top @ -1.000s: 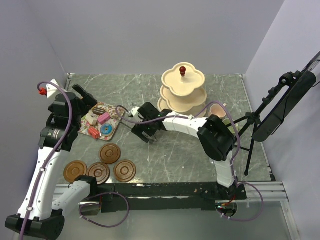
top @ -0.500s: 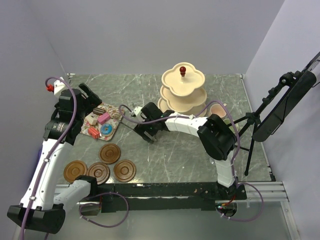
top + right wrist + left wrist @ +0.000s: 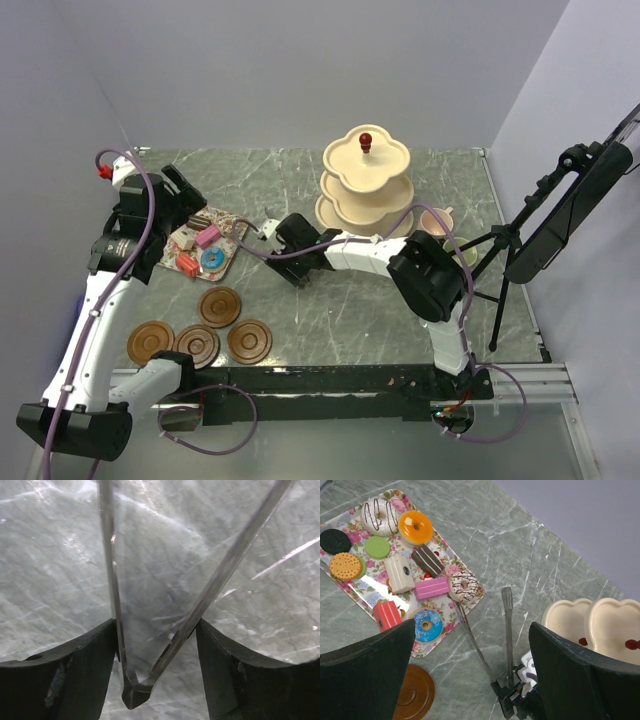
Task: Serve the afternoon tea
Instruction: Pick up the clamp from the center of the board.
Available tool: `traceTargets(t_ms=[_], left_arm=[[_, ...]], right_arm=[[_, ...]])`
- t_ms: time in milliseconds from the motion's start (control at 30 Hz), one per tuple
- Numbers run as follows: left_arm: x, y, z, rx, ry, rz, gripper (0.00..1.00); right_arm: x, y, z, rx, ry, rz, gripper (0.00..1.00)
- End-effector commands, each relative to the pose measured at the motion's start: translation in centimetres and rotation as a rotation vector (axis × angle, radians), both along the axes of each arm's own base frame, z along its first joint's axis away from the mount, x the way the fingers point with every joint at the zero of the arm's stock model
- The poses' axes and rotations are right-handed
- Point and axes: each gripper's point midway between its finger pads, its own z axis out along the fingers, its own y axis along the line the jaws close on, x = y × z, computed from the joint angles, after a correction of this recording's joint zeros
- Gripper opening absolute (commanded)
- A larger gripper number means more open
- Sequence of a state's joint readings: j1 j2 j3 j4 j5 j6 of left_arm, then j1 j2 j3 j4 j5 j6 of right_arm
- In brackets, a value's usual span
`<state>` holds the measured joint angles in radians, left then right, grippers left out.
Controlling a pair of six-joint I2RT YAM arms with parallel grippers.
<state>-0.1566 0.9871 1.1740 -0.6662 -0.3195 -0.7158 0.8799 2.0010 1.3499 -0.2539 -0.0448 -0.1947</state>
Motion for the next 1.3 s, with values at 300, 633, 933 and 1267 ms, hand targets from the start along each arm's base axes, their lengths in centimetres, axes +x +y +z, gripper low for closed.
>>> traceTargets(t_ms=[300,633,933,1267], left_arm=[[-0.7,0.1,2.0,-0.016,-0.062,-0.018,1.0],[-1.2,0.5,1.6,-0.023,-0.072,-0.004,1.0],[-0.7,0.5,2.2,0.004,-0.074,-0.025,1.0],[-0.2,0.0,3.3,0.036,-0.068,-0.088,1.0]], right_arm=[[-0.9,0.3,4.6,0.08,-0.03,0.007,0.47],[-1.7,-0.7,7.7,0.088,-0.05,0.03,0.46],[-1.4,-0.2,11.2,0.094,-0.137,0.029,0.46],[-0.2,-0.3,14.8,0.072,-0.229,-0.076,0.45]])
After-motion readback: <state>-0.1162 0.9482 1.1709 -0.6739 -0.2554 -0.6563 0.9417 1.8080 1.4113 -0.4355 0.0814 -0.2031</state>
